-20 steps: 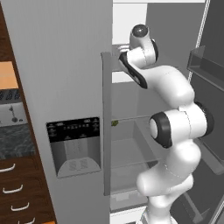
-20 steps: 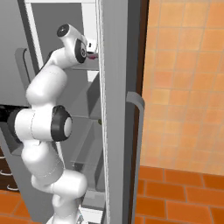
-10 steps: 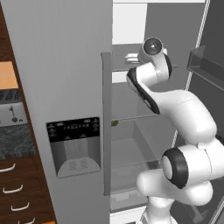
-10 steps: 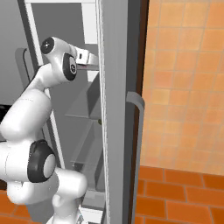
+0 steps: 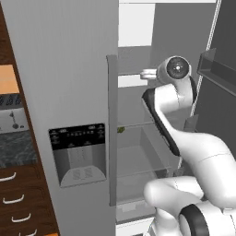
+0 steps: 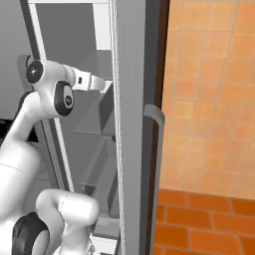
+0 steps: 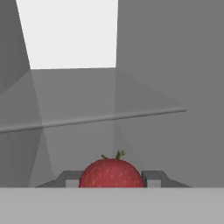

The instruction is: Take the strawberry from the fridge and place it on top of the pancake, located on the dining counter.

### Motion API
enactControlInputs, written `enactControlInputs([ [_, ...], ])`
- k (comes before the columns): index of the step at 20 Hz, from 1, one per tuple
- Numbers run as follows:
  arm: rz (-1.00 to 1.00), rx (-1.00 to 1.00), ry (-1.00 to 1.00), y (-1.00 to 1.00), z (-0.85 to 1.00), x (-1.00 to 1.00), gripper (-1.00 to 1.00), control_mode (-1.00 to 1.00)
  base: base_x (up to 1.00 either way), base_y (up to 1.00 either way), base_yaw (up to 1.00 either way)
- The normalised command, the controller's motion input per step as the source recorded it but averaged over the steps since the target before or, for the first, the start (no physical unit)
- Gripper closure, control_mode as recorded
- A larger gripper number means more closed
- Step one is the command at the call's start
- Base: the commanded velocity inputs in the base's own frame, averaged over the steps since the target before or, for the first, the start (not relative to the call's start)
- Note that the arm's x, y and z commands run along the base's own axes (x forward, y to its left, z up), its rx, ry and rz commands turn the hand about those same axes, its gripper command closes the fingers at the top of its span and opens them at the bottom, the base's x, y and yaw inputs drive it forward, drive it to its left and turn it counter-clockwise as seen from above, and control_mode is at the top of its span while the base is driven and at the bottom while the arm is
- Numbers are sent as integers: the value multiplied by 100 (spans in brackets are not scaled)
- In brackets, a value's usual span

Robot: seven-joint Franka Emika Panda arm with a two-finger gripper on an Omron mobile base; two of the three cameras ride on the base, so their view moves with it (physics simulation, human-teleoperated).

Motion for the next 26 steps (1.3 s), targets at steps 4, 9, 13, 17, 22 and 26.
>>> enactControlInputs([
  [4, 0, -3, 4, 0, -29, -14, 100, -100, 0, 0, 0],
  [9, 0, -3, 0, 0, -18, -17, 100, 100, -40, 13, 8],
  [13, 0, 0, 0, 0, 0, 0, 100, 100, -100, 65, 47],
  [17, 0, 0, 0, 0, 0, 0, 100, 100, -80, 74, 66],
  [22, 0, 0, 0, 0, 0, 0, 100, 100, -56, 79, 75],
  [26, 0, 0, 0, 0, 0, 0, 100, 100, -46, 67, 80],
])
